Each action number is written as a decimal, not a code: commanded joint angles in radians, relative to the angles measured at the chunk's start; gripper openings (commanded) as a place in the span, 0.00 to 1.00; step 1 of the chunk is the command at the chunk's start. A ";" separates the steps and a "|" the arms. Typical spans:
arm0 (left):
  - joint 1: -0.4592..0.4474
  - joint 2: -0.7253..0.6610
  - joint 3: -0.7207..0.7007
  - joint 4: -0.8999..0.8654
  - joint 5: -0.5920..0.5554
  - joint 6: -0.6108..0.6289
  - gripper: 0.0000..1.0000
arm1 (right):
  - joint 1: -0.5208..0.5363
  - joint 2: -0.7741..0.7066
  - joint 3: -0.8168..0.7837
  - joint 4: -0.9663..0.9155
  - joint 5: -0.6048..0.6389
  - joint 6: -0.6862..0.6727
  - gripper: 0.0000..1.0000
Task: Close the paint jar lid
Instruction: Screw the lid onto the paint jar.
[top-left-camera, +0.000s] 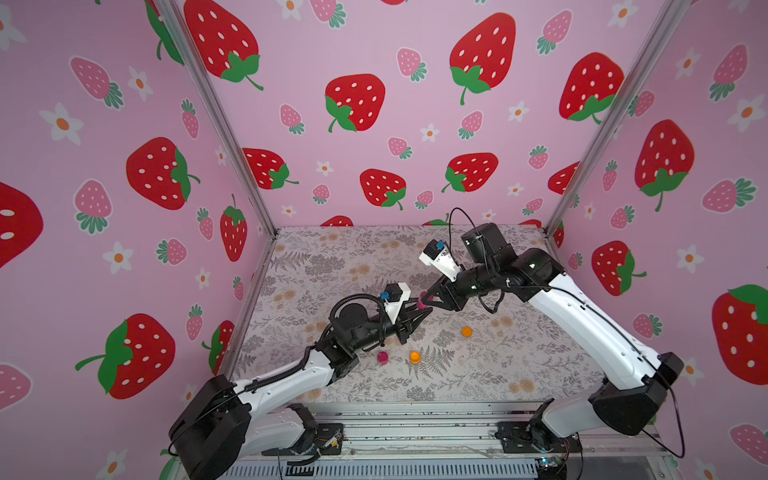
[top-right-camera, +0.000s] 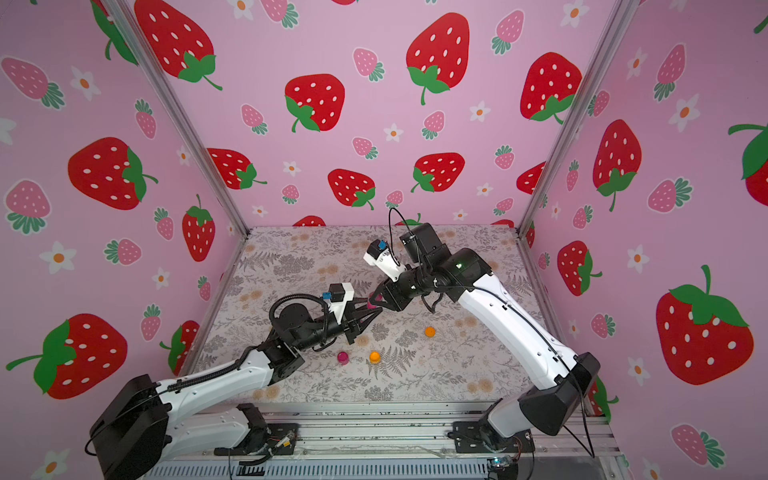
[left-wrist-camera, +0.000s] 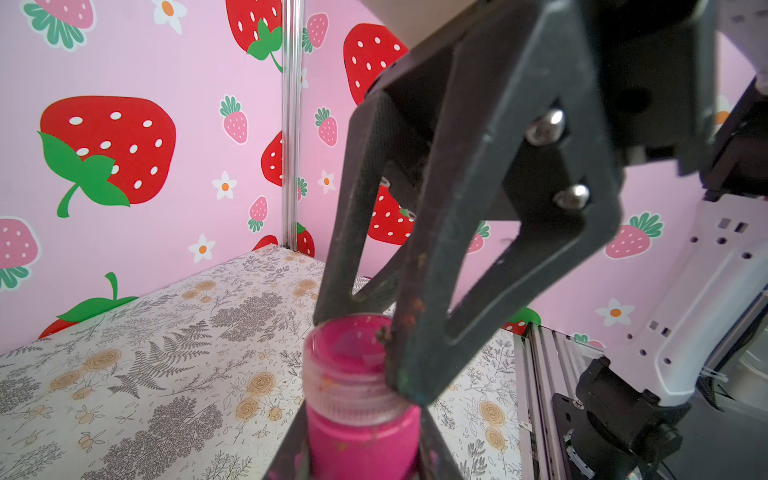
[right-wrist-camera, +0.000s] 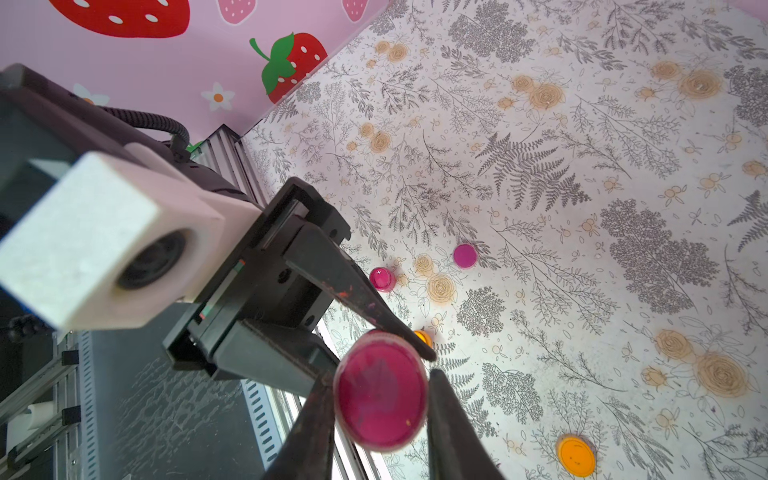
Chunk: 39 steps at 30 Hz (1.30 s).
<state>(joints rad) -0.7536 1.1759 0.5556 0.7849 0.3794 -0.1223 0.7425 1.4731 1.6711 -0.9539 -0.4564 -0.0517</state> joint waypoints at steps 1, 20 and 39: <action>0.006 -0.047 0.050 0.060 0.047 -0.016 0.27 | 0.009 -0.014 -0.045 -0.009 -0.111 -0.080 0.18; 0.008 -0.159 0.072 0.052 0.110 -0.041 0.27 | -0.028 -0.062 -0.209 0.044 -0.415 -0.247 0.19; 0.027 -0.189 0.092 0.026 0.201 -0.069 0.27 | -0.029 -0.092 -0.307 0.050 -0.512 -0.370 0.17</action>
<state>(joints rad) -0.7284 1.0142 0.5552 0.6235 0.5404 -0.1768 0.6754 1.3659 1.4254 -0.8101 -0.8837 -0.3565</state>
